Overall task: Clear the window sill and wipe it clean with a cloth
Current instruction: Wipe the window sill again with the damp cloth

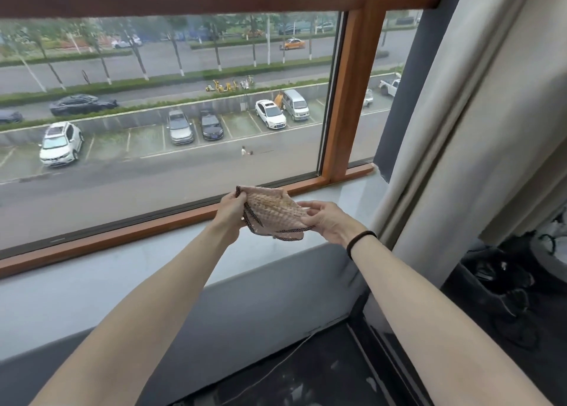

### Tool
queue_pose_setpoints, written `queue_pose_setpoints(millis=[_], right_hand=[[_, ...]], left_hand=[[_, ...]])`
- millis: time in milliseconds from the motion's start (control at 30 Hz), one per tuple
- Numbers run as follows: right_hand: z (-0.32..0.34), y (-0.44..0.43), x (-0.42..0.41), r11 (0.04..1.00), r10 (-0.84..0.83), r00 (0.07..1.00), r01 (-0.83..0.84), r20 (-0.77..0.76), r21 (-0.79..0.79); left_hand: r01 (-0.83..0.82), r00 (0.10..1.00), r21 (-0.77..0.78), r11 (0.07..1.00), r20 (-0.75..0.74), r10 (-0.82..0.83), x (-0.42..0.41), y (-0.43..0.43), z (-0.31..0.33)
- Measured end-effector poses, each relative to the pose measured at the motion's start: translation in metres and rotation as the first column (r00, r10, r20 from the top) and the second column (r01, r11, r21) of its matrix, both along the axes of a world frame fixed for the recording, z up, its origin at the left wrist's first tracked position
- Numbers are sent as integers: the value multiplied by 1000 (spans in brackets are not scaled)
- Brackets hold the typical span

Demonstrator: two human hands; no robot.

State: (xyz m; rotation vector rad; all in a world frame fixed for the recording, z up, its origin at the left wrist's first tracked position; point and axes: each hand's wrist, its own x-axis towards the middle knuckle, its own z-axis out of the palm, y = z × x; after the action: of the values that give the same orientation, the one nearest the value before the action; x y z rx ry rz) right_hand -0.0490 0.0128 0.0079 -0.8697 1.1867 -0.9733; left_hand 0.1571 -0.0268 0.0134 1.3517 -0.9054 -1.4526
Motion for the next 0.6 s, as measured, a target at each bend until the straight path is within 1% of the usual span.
queue_pose_setpoints(millis=[67, 100, 133, 200, 233, 267, 367, 433, 500, 567, 600], right_hand=[[0, -9, -23, 994, 86, 993, -92, 85, 61], [-2, -14, -32, 988, 123, 989, -130, 77, 85], [-4, -19, -41, 982, 151, 987, -156, 50, 107], [-10, -30, -49, 979, 164, 985, -156, -53, 132], [-12, -35, -51, 983, 152, 984, -140, -93, 119], [-13, -41, -52, 988, 127, 987, -117, -102, 100], [-16, -53, -52, 999, 13, 999, -12, -43, 34], [-18, -59, -50, 1000, 2, 1000, -2, 2, 0], [-22, -62, -49, 1000, 15, 992, -14, 127, -9], [-23, -64, -50, 1000, 11, 963, -13, 269, 4], [-23, -67, -51, 1000, 2, 952, -6, 306, 12]], left_hand=[[24, 997, -8, 1000, -68, -24, -19, -6, 2], [60, 992, -20, 998, -107, -62, -28, -8, 3], [115, 986, -40, 993, -121, -119, -38, -11, 4], [245, 965, -90, 965, -71, -252, -51, -12, 4], [270, 960, -109, 957, -47, -276, -56, -13, 2], [243, 968, -115, 963, -40, -249, -61, -13, -1], [27, 998, -73, 997, -56, -31, -61, -18, -8], [-31, 999, -43, 999, -21, 30, -60, -21, -12], [-77, 997, -16, 997, -7, 77, -65, -25, -12], [-126, 992, 4, 992, -18, 126, -74, -29, -11], [-130, 991, 14, 991, -27, 130, -79, -32, -10]])
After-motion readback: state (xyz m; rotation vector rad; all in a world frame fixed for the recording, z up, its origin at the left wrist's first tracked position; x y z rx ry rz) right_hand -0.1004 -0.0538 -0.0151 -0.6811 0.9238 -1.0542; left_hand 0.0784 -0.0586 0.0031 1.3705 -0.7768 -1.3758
